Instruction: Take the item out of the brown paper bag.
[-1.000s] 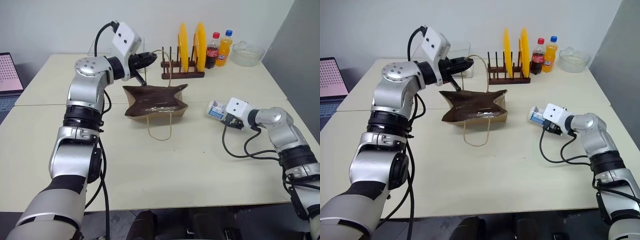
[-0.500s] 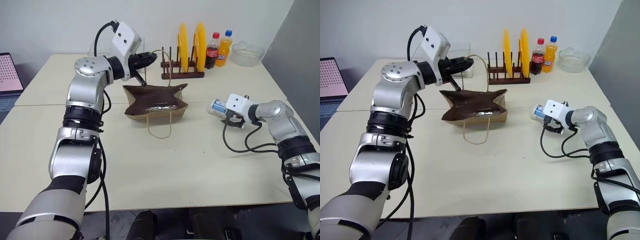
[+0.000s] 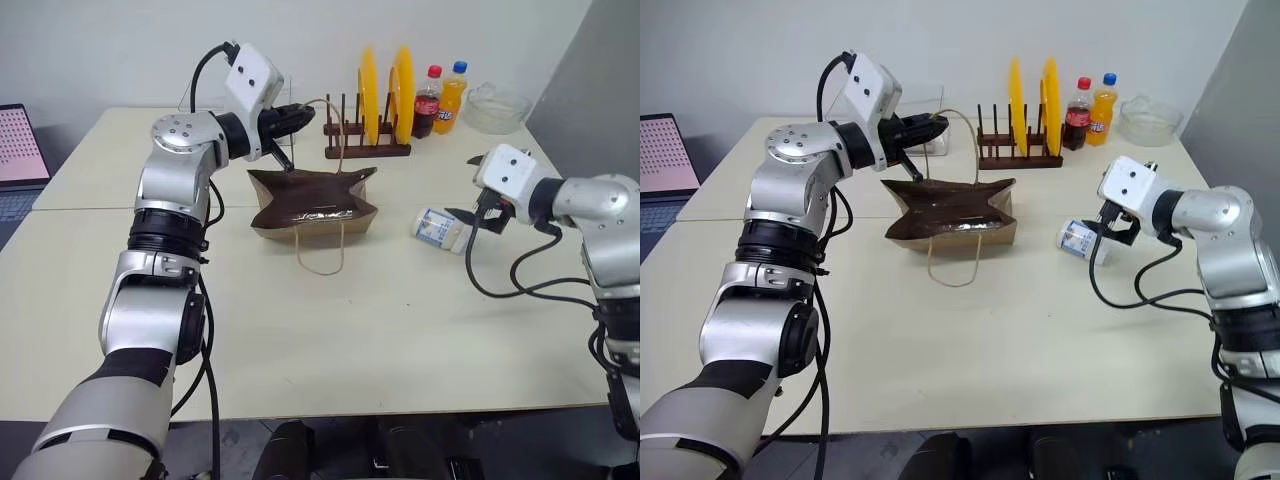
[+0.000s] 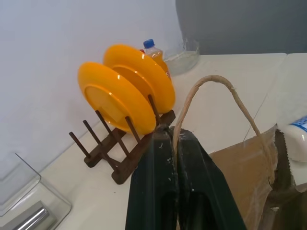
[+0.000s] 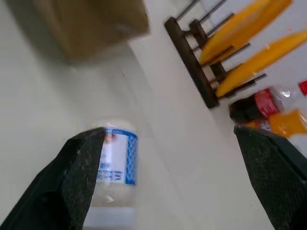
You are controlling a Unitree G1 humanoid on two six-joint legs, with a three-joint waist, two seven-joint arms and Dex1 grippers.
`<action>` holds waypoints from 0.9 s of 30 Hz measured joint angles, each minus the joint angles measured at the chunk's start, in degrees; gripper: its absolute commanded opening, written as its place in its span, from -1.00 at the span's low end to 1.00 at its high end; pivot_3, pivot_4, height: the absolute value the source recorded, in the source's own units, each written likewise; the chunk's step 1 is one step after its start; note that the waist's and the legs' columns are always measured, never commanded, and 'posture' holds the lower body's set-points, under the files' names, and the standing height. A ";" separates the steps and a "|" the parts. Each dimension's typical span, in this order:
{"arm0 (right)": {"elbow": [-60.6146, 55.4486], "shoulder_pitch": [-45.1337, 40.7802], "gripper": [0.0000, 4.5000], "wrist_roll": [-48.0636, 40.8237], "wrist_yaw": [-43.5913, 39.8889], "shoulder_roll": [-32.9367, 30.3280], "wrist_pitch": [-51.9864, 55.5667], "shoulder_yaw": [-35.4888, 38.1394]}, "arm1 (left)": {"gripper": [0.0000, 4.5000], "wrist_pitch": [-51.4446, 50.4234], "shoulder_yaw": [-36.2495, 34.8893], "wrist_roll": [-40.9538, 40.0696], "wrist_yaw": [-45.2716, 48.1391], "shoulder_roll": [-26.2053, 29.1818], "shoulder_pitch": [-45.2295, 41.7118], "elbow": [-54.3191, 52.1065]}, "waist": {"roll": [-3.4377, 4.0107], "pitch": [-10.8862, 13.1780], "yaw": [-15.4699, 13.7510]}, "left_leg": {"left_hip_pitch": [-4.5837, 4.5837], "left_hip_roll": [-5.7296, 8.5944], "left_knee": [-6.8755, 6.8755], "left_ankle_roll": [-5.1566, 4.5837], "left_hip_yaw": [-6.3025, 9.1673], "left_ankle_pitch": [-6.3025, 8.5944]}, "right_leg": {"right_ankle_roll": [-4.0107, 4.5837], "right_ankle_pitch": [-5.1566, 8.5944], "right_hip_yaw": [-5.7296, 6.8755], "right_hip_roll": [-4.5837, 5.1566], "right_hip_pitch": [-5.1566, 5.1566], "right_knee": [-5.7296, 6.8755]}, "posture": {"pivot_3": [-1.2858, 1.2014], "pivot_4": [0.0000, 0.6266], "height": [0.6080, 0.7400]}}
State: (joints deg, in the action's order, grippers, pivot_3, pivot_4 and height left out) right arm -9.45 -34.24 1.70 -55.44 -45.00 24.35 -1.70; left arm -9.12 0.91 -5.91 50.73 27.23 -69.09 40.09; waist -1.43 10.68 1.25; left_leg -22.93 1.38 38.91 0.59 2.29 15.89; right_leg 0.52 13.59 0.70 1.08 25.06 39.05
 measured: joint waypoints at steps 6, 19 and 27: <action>-20.61 18.39 1.00 -10.07 7.51 14.33 12.37 0.25 | -0.61 0.74 0.16 0.45 2.79 0.39 -2.72 4.54 | -0.01 -0.01 -0.12 | 0.01 0.00 0.02 -0.02 0.06 0.01 | -0.01 0.00 0.01 -0.01 0.02 0.10 | 0.03 -0.52 1.00; -24.04 24.65 1.00 -7.45 23.91 24.97 10.21 -7.06 | 0.99 5.34 2.19 4.00 8.32 4.78 -5.06 9.92 | -0.01 -0.01 0.30 | 0.07 0.03 0.05 -0.01 0.03 -0.01 | -0.02 0.01 -0.01 -0.04 -0.02 0.05 | 0.03 -0.52 1.00; -22.80 24.34 1.00 -7.60 23.32 22.24 8.73 -6.69 | 0.99 6.52 1.46 3.18 11.53 7.69 -4.68 7.04 | -0.01 -0.01 0.50 | 0.08 0.00 0.03 -0.02 0.03 0.00 | -0.02 0.01 -0.01 -0.05 -0.01 0.07 | 0.03 -0.52 1.00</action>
State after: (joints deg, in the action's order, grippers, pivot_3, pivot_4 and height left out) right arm -32.26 -9.90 -5.90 -32.11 -22.76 33.08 -8.38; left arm -2.60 2.37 -2.74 62.26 34.92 -73.77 47.13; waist -1.44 10.67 1.75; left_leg -22.85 1.38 38.94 0.57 2.32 15.89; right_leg 0.50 13.60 0.69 1.03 25.05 39.12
